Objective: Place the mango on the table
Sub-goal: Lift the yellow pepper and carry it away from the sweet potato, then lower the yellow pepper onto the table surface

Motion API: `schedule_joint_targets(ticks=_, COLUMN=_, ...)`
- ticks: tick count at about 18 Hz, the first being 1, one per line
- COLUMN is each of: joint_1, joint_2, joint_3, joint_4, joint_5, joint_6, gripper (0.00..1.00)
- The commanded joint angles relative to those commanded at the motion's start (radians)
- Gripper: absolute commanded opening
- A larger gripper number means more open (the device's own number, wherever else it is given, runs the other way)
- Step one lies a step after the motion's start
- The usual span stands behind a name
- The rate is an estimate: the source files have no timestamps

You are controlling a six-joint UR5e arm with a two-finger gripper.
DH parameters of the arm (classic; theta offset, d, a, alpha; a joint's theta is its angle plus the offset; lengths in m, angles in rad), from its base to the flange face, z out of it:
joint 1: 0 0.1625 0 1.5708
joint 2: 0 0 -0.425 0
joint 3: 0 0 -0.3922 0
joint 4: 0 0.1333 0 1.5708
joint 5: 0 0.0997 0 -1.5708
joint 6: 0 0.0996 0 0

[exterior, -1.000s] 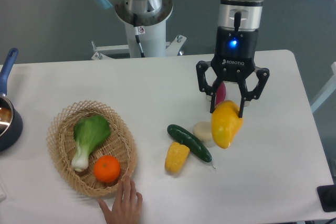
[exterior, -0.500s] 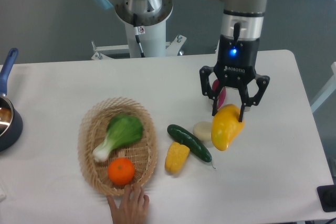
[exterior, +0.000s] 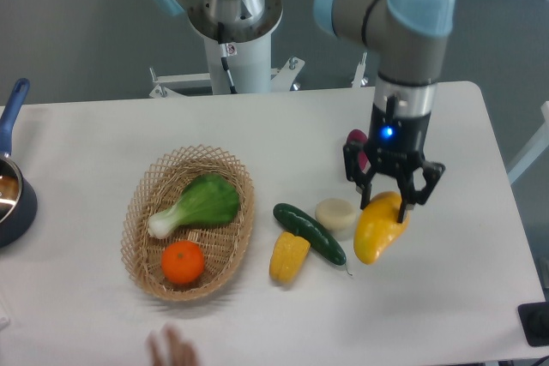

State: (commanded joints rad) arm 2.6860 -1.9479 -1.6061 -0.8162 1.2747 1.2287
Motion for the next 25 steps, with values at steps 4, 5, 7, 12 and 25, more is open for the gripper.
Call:
schedule_joint_targets(ticks=4, joint_1=-0.002, joint_2=-0.063, joint_3=0.037, joint_4=0.028, joint_5=0.000, joint_6=-0.006, gripper=0.45)
schedule_joint_targets(ticks=5, joint_1=-0.002, joint_2=-0.071, joint_3=0.037, joint_4=0.028, joint_5=0.000, joint_6=-0.005, gripper=0.45)
schedule_joint_targets(ticks=7, joint_1=0.002, joint_2=-0.103, joint_3=0.051, joint_4=0.029, joint_5=0.002, joint_6=0.000, gripper=0.45)
schedule_joint_targets(ticks=12, joint_1=0.006, joint_2=-0.192, joint_3=0.092, joint_4=0.031, joint_5=0.002, joint_6=0.002, gripper=0.45)
schedule_joint_targets(ticks=25, joint_1=-0.003, joint_2=-0.258, joint_3=0.112, joint_4=0.035, joint_5=0.084, joint_6=0.015, gripper=0.45)
